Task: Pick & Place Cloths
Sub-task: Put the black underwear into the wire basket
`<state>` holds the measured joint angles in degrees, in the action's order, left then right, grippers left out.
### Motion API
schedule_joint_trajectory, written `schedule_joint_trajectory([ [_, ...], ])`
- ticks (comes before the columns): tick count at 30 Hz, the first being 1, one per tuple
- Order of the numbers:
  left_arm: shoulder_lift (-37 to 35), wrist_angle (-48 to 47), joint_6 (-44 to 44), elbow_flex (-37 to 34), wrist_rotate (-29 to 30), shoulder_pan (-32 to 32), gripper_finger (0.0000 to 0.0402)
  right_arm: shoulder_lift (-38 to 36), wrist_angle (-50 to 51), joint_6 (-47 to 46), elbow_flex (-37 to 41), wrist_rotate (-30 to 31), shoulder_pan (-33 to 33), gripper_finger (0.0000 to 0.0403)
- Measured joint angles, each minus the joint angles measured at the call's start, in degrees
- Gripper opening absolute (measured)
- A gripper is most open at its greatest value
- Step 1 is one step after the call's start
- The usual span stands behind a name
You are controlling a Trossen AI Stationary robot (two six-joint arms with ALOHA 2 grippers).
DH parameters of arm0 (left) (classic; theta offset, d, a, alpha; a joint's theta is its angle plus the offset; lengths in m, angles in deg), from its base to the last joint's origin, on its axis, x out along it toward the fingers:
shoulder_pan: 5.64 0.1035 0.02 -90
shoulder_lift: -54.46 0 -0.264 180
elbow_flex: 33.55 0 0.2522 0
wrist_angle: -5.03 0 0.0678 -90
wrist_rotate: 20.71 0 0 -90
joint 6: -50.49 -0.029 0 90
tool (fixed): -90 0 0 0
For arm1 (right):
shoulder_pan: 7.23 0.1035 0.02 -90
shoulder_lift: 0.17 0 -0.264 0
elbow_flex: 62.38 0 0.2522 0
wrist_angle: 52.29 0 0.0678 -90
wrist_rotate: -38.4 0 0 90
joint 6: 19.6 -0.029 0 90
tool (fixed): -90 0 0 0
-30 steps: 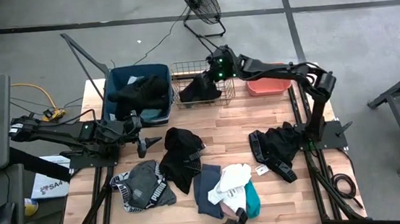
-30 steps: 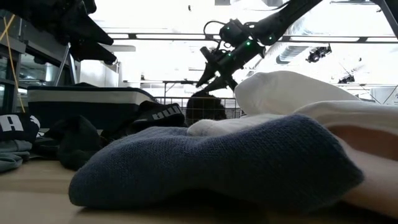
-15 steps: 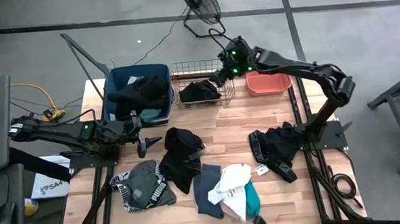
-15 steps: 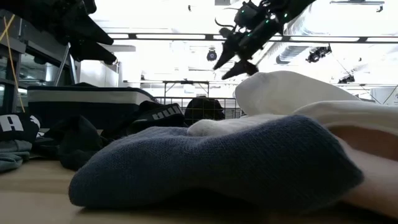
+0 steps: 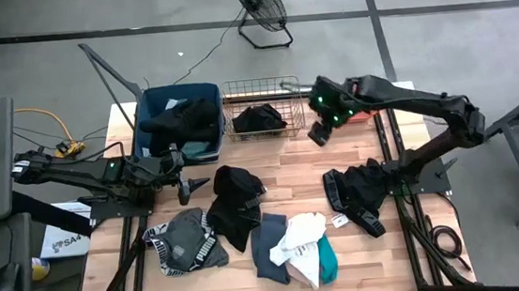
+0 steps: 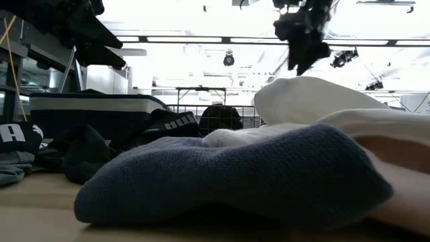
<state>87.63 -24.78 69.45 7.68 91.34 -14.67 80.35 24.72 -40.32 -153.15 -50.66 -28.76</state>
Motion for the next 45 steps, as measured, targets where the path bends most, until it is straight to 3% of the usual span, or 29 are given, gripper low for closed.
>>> schedule_joint_trajectory([
  [15,0.0,0.0,0.7,0.0,0.0,0.0,0.0316,-6.7,-3.1,-10.3,19.7,0.0,20.6,0.0213],
  [27,0.0,0.0,0.7,0.0,0.2,0.0,0.0316,-6.9,-4.9,-23.3,25.4,0.9,33.0,0.0213],
  [32,0.0,0.0,0.8,0.0,0.2,0.0,0.0316,-6.9,-7.8,-32.4,30.7,2.7,36.8,0.0213],
  [36,0.0,0.0,0.8,0.0,0.2,0.0,0.0316,-6.9,-7.1,-45.5,33.6,4.5,38.0,0.0213],
  [45,0.0,0.0,0.9,0.0,0.1,0.0,0.0316,-6.9,-0.4,-65.5,34.4,13.1,40.6,0.0213],
])
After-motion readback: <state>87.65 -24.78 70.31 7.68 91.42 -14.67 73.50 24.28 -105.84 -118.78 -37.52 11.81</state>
